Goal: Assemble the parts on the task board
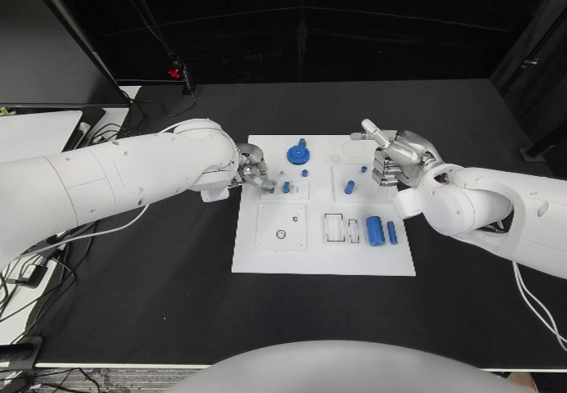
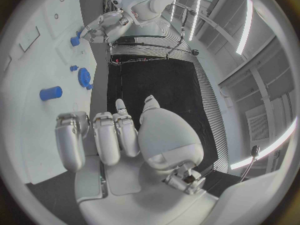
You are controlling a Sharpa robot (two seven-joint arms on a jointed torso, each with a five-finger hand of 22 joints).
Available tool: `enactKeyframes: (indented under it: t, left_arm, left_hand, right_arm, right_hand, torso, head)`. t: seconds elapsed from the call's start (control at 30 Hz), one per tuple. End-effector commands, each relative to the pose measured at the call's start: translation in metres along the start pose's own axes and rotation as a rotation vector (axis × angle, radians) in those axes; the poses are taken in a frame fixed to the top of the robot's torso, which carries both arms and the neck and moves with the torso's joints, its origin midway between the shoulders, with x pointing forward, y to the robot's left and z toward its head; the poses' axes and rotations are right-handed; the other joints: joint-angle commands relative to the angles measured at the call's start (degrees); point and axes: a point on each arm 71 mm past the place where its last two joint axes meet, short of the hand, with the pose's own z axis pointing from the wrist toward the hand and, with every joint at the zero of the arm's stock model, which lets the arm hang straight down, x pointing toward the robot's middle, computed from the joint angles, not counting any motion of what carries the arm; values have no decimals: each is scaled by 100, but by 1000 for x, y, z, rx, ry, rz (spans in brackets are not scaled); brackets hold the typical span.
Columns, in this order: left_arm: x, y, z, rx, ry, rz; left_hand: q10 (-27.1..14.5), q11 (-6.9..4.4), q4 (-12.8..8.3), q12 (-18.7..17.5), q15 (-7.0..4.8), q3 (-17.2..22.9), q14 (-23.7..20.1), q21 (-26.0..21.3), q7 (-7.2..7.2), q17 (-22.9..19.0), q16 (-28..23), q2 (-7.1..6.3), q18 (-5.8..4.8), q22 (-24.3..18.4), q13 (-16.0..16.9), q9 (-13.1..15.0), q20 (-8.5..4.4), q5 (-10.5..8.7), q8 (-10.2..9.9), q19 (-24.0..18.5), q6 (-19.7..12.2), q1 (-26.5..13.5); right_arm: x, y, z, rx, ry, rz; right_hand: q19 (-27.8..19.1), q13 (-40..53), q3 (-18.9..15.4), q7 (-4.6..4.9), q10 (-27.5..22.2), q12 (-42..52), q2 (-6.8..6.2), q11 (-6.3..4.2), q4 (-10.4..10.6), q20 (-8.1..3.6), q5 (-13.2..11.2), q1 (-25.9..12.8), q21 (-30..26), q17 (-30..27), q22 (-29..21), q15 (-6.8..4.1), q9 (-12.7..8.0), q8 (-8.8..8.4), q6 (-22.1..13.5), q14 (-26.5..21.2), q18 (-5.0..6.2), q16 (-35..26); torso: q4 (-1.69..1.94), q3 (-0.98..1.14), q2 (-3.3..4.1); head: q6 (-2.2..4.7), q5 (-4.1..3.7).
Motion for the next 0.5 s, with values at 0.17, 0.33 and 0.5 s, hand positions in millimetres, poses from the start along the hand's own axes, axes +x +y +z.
enactKeyframes:
  t: [0.17,0.33,0.5]
  left_arm:
    - [13,4,4,-35,63,21]
    - [14,4,3,-38,72,24]
    - [14,5,3,-41,77,26]
  left_hand:
    - [607,35,-304,-31,-5,336,599,18,-9,1510,5,12,-37,1510,1495,16,0,-118,-32,608,-116,-255]
    - [607,32,-309,-31,2,275,599,18,-16,1510,5,-121,-37,1510,1495,40,13,-348,-19,608,-168,-395]
    - [607,33,-306,-31,15,195,599,18,-12,1510,5,-145,-37,1510,1495,40,23,-405,-26,608,-206,-624]
  right_arm:
    - [1,2,0,-11,8,2]
    - [1,2,0,-10,7,2]
    - [1,2,0,-10,8,3]
  right_hand:
    - [606,1504,-9,162,586,14,57,17,14,33,20,20,19,1510,1510,6,8,38,-50,605,-40,14]
    - [606,1504,-9,162,586,14,59,17,15,33,19,19,19,1510,1510,6,8,40,-51,605,-40,14]
    - [606,1504,-10,162,586,14,60,17,16,33,17,18,19,1510,1510,6,8,44,-53,605,-40,14]
  torso:
    - [2,1,1]
    - [2,1,0]
    - [0,1,2]
  head:
    - [-7,-8]
    - [-9,-9]
    - [-6,-8]
